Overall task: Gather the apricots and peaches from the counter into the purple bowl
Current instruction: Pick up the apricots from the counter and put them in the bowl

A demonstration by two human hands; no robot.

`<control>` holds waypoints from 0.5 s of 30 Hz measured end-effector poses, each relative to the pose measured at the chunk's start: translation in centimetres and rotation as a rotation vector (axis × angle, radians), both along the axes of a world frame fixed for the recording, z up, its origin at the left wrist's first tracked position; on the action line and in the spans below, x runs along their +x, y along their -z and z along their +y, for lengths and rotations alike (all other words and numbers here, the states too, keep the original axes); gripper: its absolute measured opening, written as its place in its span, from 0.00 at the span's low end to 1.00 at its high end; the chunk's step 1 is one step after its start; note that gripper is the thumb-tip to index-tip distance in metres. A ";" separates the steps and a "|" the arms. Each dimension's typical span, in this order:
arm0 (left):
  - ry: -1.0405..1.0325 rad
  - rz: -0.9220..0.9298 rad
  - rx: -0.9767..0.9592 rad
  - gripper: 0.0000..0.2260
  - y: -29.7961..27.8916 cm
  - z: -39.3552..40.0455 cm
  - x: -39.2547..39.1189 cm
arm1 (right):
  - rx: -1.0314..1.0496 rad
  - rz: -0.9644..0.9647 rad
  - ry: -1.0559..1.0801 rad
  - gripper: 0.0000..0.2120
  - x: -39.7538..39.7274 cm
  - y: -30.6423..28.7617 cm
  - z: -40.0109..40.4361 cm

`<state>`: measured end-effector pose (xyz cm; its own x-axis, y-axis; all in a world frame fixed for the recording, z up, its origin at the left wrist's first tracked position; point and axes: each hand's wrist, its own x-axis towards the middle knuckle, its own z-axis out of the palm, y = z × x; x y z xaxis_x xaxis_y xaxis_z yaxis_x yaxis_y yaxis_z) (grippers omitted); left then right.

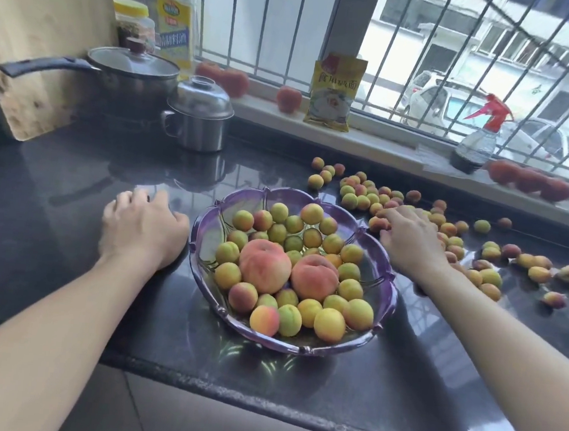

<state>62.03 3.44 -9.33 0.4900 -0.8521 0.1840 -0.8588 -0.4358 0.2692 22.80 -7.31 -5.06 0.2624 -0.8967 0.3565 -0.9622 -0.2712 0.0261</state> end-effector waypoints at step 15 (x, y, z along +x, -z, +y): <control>-0.003 0.000 0.030 0.17 -0.2 0.1 -0.1 | 0.208 -0.592 -0.101 0.14 3.9 -4.8 1.7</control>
<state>61.94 3.55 -9.15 0.4923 -0.8559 0.1585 -0.8577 -0.4460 0.2558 26.66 -5.66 -0.25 0.1609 -0.9439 0.2884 -0.7666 -0.3036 -0.5658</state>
